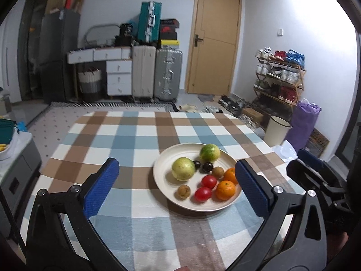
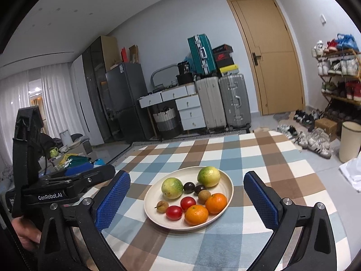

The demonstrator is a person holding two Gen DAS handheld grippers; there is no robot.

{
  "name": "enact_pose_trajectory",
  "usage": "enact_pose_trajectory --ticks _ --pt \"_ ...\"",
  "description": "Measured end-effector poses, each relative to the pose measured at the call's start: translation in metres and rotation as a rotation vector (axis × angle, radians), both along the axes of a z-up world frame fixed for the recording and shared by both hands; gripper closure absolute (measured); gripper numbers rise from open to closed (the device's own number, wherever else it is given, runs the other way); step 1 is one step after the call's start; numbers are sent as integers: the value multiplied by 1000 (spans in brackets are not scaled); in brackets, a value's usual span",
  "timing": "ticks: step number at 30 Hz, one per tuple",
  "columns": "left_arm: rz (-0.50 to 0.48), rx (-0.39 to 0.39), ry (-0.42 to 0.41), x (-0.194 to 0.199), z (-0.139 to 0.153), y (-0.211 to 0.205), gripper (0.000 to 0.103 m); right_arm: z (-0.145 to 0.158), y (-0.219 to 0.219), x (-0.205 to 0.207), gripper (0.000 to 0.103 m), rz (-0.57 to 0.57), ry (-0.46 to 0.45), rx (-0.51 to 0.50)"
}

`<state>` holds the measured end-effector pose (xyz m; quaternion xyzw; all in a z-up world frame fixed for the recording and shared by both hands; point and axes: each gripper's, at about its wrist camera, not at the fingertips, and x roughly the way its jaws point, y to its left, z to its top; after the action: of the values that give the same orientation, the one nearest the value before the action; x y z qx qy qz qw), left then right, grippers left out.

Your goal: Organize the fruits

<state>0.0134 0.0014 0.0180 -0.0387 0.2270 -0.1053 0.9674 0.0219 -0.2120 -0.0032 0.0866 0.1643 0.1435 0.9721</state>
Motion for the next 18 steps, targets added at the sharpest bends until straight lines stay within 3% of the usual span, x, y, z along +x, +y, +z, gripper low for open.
enact_pose_trajectory --ticks 8,14,18 --pt "76 29 -57 -20 -16 13 1 -9 4 -15 1 -46 -61 -35" --pt "153 61 -145 -31 -35 26 1 -16 6 -19 1 -79 -75 -90" --pt "177 45 -129 -24 -53 36 1 -24 9 -18 1 -105 -55 -137"
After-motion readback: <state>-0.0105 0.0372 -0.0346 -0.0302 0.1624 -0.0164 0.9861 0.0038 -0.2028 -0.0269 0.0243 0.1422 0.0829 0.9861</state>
